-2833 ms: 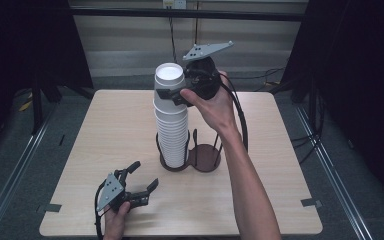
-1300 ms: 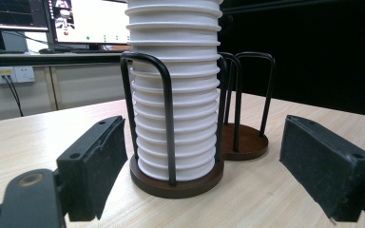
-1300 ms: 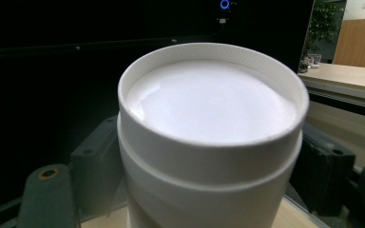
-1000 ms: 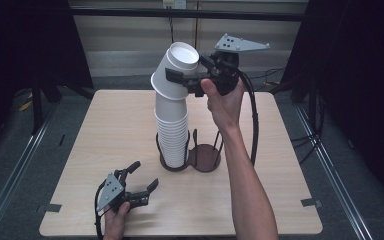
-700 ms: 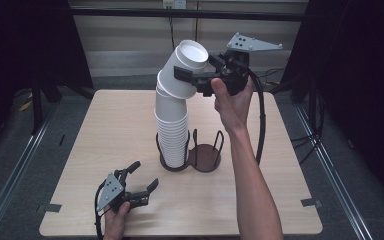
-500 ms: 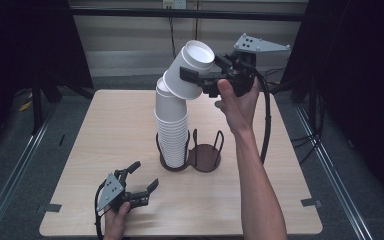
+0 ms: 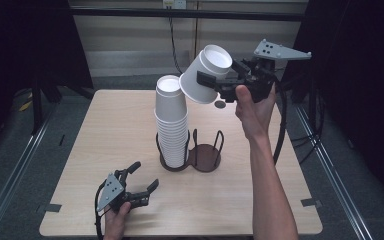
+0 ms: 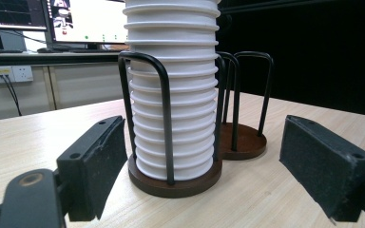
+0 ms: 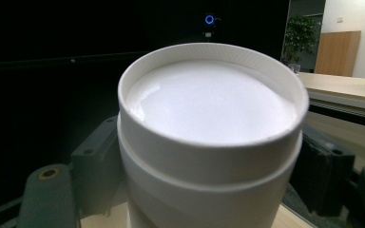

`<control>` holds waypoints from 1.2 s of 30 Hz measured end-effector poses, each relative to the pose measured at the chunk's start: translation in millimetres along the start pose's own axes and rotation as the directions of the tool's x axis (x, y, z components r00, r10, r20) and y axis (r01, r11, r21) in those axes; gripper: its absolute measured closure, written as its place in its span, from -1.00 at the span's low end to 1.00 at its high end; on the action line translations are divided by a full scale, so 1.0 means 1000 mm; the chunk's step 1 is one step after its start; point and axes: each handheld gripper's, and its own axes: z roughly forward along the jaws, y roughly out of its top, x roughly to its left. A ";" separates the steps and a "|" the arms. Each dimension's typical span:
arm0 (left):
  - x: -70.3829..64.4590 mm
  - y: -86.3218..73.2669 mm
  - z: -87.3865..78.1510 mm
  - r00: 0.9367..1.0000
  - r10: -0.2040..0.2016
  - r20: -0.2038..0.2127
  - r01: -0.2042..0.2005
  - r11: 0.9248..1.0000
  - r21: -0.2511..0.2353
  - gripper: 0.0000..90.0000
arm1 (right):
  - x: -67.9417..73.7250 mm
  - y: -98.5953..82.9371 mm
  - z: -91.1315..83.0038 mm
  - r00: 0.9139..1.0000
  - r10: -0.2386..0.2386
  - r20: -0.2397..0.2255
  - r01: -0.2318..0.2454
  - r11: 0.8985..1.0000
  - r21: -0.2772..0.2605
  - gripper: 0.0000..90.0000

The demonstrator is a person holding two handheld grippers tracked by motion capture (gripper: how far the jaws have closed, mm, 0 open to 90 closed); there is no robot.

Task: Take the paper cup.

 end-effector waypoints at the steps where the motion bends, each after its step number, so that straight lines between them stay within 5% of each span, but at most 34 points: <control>1: 0.000 0.000 0.000 1.000 0.005 0.003 -0.005 1.000 0.002 -0.65 | 0.000 -0.001 -0.002 1.000 0.001 0.001 -0.001 1.000 0.001 -0.51; 21: 0.001 0.000 0.001 1.000 0.008 0.004 -0.008 1.000 0.005 -0.66 | -0.005 -0.039 -0.027 0.999 0.024 0.026 -0.025 0.999 0.039 -0.50; 36: -0.002 0.014 0.004 0.997 -0.026 0.074 0.023 0.999 0.034 -0.65 | 0.004 -0.072 -0.034 1.000 0.026 0.016 -0.027 0.996 0.081 -0.50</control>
